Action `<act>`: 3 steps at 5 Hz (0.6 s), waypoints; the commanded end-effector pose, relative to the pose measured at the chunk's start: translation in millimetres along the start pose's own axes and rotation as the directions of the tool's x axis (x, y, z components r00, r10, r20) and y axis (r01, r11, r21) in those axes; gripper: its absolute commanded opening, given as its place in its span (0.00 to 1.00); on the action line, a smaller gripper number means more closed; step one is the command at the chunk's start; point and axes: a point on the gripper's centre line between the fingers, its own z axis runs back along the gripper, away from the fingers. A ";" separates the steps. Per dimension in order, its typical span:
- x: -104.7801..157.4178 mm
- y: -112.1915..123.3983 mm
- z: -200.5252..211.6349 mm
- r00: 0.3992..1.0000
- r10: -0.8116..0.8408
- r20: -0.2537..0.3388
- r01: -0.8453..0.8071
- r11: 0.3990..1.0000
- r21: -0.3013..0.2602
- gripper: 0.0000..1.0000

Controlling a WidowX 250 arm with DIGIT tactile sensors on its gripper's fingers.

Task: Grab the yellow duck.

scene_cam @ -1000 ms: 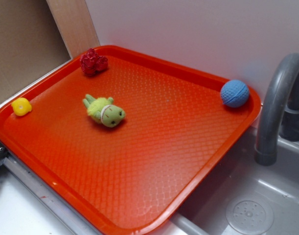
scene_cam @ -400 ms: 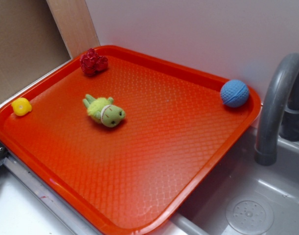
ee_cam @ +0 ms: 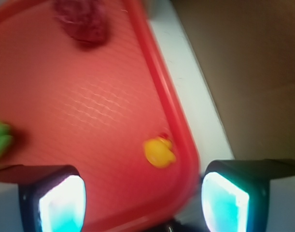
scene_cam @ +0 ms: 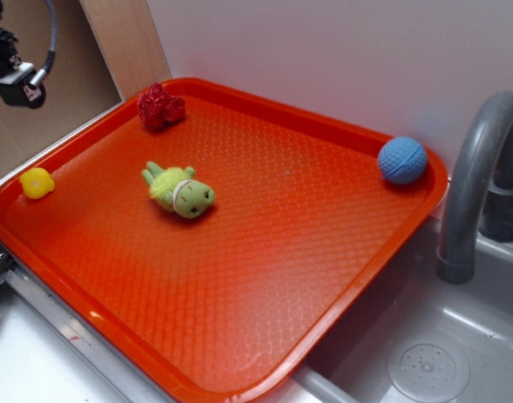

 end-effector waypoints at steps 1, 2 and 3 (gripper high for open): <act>-22.9 21.8 20.5 0.966 0.246 0.077 -0.247 0.969 -0.001 1.00; -21.4 31.8 20.3 0.960 0.274 0.063 -0.274 0.962 -0.002 1.00; -8.1 22.0 -10.5 0.963 0.268 0.040 -0.268 0.963 0.008 1.00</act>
